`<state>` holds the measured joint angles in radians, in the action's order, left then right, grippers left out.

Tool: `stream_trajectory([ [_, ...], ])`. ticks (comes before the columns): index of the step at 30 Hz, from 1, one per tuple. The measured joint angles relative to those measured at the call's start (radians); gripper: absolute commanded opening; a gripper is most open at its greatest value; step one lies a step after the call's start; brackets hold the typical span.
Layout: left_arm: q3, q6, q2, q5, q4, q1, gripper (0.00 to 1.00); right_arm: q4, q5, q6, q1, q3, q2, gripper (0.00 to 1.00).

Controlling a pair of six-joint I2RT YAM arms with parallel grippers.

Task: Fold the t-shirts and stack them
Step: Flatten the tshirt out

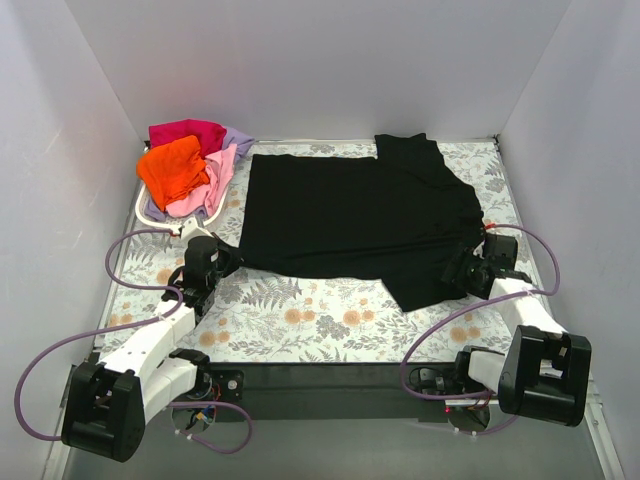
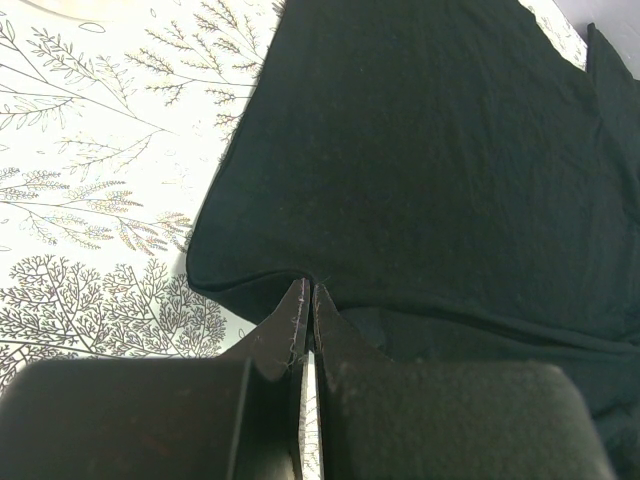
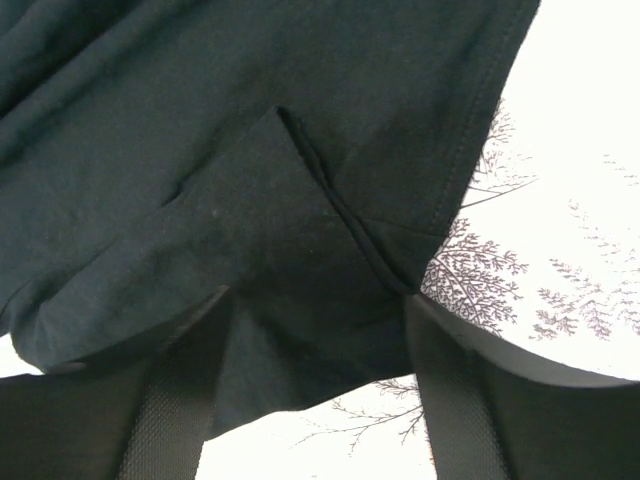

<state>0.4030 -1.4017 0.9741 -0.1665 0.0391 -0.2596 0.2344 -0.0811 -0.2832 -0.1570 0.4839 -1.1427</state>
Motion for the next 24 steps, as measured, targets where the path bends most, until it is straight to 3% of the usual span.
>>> stream_trajectory([
  [2,0.000,0.000,0.000,0.000,0.000,0.000,0.00,-0.002,-0.013,-0.002,0.000,-0.004,0.001,0.55],
  [13,0.000,0.000,0.000,0.008,0.016,0.000,0.00,0.055,-0.034,-0.003,0.020,-0.016,0.147,0.53],
  [24,0.000,0.000,-0.016,0.021,0.018,0.000,0.00,0.088,0.003,-0.011,0.062,-0.018,0.092,0.52],
])
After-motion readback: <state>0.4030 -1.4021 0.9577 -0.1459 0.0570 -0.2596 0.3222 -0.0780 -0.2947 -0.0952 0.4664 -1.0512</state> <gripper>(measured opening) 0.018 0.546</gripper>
